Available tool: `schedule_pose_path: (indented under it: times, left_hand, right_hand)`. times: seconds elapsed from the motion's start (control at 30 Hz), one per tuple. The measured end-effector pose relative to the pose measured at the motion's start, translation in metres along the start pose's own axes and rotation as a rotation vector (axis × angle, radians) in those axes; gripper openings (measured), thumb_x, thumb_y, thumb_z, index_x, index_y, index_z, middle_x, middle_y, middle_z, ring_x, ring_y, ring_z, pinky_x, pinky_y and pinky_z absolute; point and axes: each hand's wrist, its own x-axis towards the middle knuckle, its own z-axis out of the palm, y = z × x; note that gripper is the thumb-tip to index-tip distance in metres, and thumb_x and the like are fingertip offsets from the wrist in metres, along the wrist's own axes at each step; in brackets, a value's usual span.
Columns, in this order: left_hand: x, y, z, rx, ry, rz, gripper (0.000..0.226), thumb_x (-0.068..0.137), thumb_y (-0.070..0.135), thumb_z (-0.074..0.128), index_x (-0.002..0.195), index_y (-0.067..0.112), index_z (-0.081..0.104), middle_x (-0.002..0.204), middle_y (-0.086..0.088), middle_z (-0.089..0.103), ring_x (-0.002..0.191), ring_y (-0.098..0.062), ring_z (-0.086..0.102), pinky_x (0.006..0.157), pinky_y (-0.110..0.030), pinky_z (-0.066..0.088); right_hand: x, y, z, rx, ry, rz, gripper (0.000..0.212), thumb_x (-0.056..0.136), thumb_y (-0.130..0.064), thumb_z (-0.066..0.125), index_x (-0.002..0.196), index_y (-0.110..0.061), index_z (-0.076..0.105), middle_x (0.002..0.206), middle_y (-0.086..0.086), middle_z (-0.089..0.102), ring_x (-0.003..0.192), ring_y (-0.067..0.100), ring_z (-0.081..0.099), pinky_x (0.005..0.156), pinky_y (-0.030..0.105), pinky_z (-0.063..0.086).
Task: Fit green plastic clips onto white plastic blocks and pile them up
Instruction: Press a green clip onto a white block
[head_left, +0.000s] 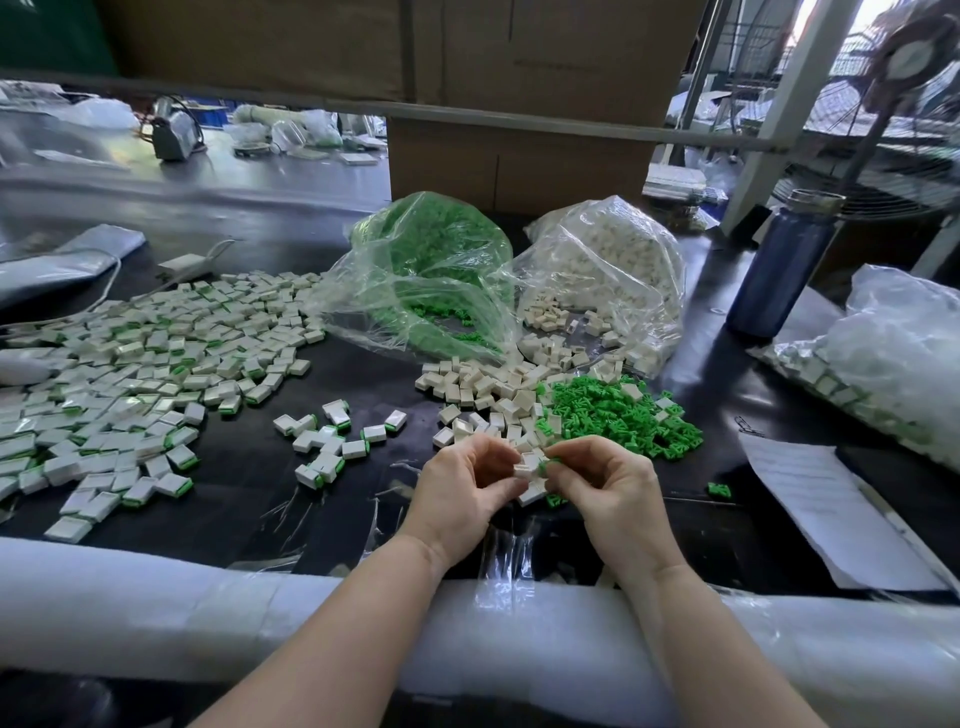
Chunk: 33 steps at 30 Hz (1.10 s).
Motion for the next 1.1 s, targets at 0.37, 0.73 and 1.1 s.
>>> schedule_pose_path:
  times: [0.37, 0.73, 1.1]
  left_hand:
    - [0.0000, -0.0007, -0.0003, -0.013, -0.067, 0.021, 0.019, 0.080, 0.009, 0.070, 0.084, 0.027, 0.066, 0.079, 0.007, 0.066, 0.075, -0.007, 0.063, 0.077, -0.020, 0.052]
    - [0.0022, -0.0058, -0.0013, -0.050, -0.052, 0.008, 0.019, 0.076, 0.007, 0.074, 0.077, 0.025, 0.067, 0.079, 0.001, 0.070, 0.077, -0.015, 0.066, 0.078, -0.027, 0.055]
    - [0.0027, -0.0060, -0.0021, -0.059, -0.062, 0.004, 0.018, 0.076, 0.006, 0.074, 0.080, 0.023, 0.068, 0.079, 0.003, 0.070, 0.076, -0.008, 0.066, 0.074, -0.018, 0.052]
  right_hand:
    - [0.0019, 0.0010, -0.0018, 0.022, -0.068, 0.016, 0.019, 0.076, 0.005, 0.070, 0.072, -0.014, 0.070, 0.067, -0.008, 0.070, 0.065, 0.001, 0.064, 0.064, 0.011, 0.047]
    - [0.0007, 0.0017, -0.0030, -0.068, -0.049, 0.045, 0.016, 0.075, 0.000, 0.073, 0.071, -0.016, 0.071, 0.064, -0.004, 0.069, 0.063, 0.003, 0.063, 0.062, 0.012, 0.048]
    - [0.0007, 0.0013, -0.0025, -0.063, -0.073, 0.066, 0.016, 0.075, 0.000, 0.073, 0.070, -0.015, 0.071, 0.063, -0.003, 0.069, 0.061, 0.003, 0.062, 0.061, 0.013, 0.049]
